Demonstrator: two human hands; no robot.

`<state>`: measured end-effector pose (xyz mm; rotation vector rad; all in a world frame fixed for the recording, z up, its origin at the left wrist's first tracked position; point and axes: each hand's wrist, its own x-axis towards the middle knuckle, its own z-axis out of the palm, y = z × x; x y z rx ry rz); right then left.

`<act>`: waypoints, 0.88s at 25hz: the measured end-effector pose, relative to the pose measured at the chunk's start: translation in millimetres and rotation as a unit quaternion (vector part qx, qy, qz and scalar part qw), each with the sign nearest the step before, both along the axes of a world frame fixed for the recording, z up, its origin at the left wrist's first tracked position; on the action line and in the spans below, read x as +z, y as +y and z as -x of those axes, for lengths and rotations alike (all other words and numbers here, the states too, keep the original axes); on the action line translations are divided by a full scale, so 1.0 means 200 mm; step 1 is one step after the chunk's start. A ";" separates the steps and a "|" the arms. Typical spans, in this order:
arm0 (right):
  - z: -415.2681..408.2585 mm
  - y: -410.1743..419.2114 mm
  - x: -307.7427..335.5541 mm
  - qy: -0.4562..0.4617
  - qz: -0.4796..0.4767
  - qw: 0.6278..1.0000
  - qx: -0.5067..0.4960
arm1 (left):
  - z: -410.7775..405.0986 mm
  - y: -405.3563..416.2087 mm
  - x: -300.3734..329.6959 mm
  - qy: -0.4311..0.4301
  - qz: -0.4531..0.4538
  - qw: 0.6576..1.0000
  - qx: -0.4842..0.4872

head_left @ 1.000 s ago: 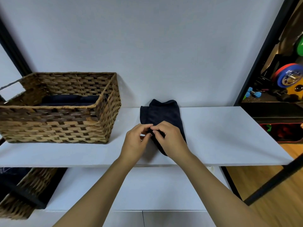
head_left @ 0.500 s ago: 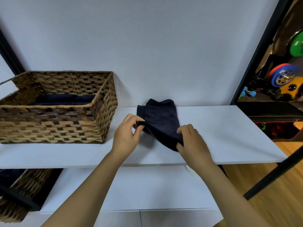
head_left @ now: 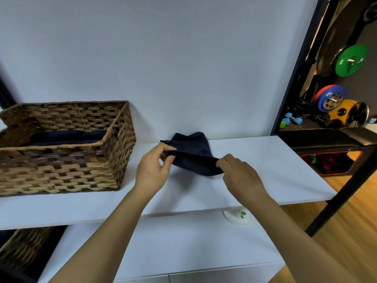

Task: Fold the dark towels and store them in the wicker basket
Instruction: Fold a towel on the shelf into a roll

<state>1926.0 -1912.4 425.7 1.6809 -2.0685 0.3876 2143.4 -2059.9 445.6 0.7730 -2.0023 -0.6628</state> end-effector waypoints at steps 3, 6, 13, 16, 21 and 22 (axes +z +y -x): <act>0.03 -0.01 0.02 0.026 -0.007 1.000 -0.004 | 0.00 0.00 0.05 0.007 -0.007 1.000 -0.007; 0.01 -0.02 0.01 0.004 -0.025 0.999 0.035 | -0.01 0.03 0.08 0.003 -0.005 1.000 -0.014; -0.04 0.01 -0.06 0.020 -0.063 0.995 0.078 | -0.05 0.03 0.08 -0.027 -0.007 0.999 -0.018; -0.04 0.00 -0.07 0.046 -0.033 0.998 0.026 | -0.06 0.03 0.06 -0.039 -0.005 0.999 -0.018; -0.02 0.00 -0.10 0.075 0.000 0.997 0.013 | -0.07 0.04 0.05 -0.020 -0.020 1.000 -0.010; -0.02 0.01 -0.11 0.075 -0.008 0.997 0.020 | -0.07 0.05 0.05 -0.019 -0.016 1.000 -0.010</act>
